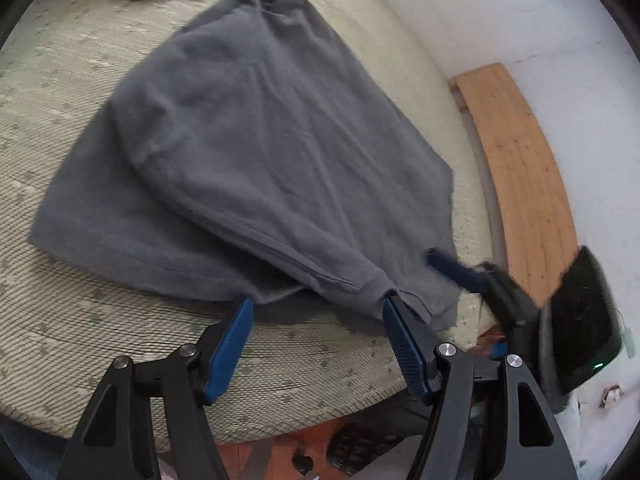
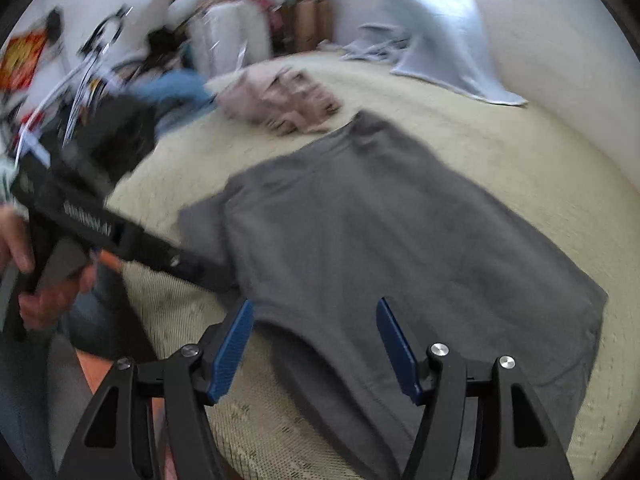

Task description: Fold clothes

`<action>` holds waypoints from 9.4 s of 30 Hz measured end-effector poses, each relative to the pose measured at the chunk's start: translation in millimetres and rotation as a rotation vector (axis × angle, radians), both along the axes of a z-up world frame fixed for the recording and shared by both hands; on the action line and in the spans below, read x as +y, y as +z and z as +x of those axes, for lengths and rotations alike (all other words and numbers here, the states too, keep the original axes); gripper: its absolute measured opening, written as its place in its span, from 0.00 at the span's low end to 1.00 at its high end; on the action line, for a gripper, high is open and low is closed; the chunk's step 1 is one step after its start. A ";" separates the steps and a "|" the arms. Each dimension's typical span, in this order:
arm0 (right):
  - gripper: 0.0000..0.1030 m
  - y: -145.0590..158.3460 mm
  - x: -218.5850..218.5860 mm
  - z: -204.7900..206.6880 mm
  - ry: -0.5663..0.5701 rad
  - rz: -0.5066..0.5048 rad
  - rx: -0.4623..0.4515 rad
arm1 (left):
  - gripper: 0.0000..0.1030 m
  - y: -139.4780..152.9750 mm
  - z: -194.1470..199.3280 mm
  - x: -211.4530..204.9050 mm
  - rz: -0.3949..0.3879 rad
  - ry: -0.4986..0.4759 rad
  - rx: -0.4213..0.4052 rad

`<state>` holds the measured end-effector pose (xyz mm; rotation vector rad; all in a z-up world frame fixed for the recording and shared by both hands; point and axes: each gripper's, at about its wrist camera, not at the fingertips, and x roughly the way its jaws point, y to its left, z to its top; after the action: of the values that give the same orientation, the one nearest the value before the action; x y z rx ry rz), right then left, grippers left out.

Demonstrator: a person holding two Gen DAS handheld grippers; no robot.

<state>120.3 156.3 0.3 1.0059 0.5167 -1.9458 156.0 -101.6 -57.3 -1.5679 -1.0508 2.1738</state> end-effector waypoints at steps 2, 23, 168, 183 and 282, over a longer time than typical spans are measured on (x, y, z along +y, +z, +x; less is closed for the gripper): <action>0.66 -11.9 -7.1 4.6 0.041 0.034 -0.027 | 0.70 -1.7 1.2 -2.0 0.016 0.005 -0.005; 0.15 -16.3 7.2 -54.0 -0.049 -0.221 -0.383 | 0.69 -5.2 11.5 -39.3 0.058 0.108 -0.053; 0.06 95.4 -30.3 169.0 -0.042 -0.257 0.284 | 0.14 86.0 -103.0 -118.8 0.225 0.245 0.248; 0.06 94.5 109.8 133.3 -0.451 -0.344 0.186 | 0.12 132.6 -190.3 45.4 0.078 0.064 0.197; 0.61 40.8 113.6 7.8 -0.523 -0.192 -0.019 | 0.29 19.2 -208.3 18.4 -0.192 0.082 0.013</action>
<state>128.1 269.9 41.2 1.1085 0.0468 -2.3848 -52.3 -83.2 -38.0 -1.6134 -0.9427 2.3993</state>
